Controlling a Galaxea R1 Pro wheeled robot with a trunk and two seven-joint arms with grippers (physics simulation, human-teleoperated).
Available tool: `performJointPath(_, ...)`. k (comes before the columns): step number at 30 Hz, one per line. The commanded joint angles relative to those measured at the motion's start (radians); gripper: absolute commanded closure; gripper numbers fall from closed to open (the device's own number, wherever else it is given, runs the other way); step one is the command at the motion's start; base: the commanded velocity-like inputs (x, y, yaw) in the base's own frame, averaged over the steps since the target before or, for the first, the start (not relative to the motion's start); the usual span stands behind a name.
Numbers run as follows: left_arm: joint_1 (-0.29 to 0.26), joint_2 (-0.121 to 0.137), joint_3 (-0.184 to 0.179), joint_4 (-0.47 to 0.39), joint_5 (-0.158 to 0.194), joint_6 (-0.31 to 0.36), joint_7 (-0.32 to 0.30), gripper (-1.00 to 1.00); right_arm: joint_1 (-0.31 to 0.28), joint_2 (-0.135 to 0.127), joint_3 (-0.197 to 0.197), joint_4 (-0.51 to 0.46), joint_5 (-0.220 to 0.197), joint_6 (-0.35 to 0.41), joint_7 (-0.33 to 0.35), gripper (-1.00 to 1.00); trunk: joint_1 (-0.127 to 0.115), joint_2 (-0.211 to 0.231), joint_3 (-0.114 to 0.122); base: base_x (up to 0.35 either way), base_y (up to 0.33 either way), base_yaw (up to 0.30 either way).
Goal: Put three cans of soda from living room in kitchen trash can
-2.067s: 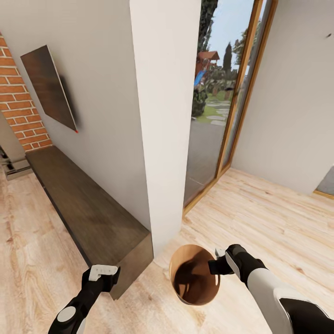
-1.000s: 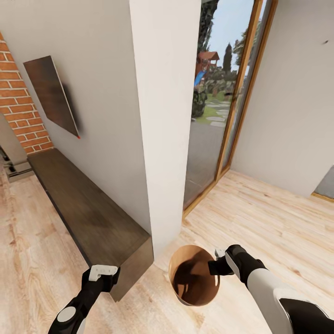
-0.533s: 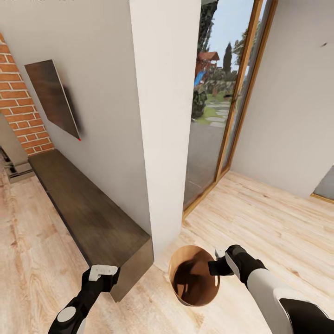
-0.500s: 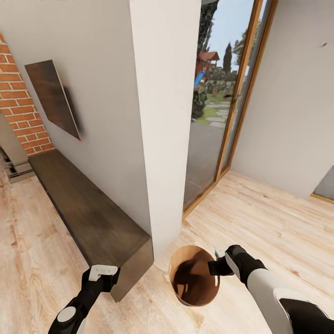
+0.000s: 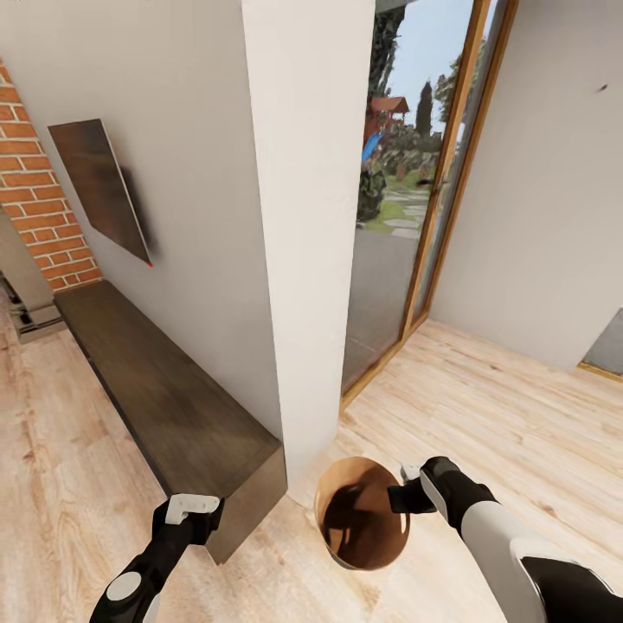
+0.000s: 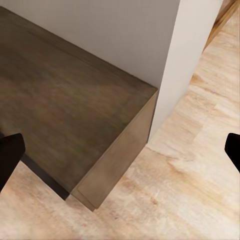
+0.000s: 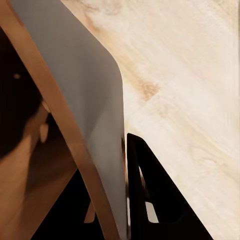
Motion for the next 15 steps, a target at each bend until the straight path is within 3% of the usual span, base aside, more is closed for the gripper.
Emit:
performJointPath(1,0.000,0.000,0.000,0.000,0.000,0.000,0.000,-1.00,0.000,0.000,-0.005,-0.001,-0.019,0.002,0.006,1.00,-0.004,0.007,0.003,0.000,0.000,0.000)
performJointPath(10,0.001,0.000,0.000,-0.001,0.001,0.000,-0.002,-1.00,0.003,0.000,-0.003,-0.002,-0.017,0.002,0.006,1.00,-0.038,0.070,0.032,0.000,0.000,0.000)
performJointPath(15,0.004,0.000,0.000,-0.001,0.003,0.001,-0.005,-1.00,0.014,-0.013,-0.007,-0.006,-0.014,-0.009,0.009,1.00,-0.058,0.105,0.054,0.000,0.000,0.000)
